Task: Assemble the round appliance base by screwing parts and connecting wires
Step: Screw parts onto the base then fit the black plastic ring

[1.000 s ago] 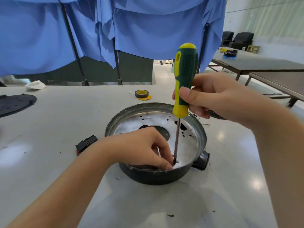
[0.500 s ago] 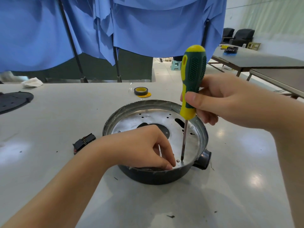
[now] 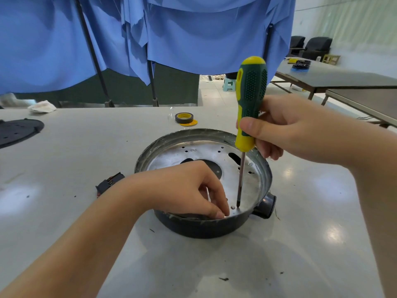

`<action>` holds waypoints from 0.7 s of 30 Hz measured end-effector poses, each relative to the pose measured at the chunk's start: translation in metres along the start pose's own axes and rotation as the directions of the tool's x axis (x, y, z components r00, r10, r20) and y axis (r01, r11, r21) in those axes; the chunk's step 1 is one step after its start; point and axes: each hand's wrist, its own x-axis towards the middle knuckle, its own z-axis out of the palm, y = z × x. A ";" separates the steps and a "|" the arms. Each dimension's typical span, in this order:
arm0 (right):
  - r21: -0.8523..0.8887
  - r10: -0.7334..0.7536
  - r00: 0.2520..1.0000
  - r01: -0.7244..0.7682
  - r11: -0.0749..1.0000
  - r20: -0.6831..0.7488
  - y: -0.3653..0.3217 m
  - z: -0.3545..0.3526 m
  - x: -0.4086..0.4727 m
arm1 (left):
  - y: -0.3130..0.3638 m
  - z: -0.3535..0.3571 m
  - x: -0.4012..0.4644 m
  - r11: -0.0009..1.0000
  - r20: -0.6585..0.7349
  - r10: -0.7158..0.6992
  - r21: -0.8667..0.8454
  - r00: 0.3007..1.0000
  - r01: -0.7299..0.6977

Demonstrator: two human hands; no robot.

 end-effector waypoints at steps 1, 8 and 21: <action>0.001 0.001 1.000 -0.001 1.000 0.002 0.000 0.000 0.000 | 0.000 0.000 0.000 1.000 -0.001 -0.003 -0.003 1.000 0.003; 0.002 -0.001 1.000 0.001 1.000 0.015 -0.001 -0.001 0.000 | -0.001 0.003 0.003 1.000 -0.003 -0.025 -0.001 1.000 0.025; 0.025 0.014 1.000 -0.015 1.000 0.022 -0.004 -0.001 0.000 | 0.003 0.005 0.000 0.990 -0.108 -0.056 0.125 0.993 0.070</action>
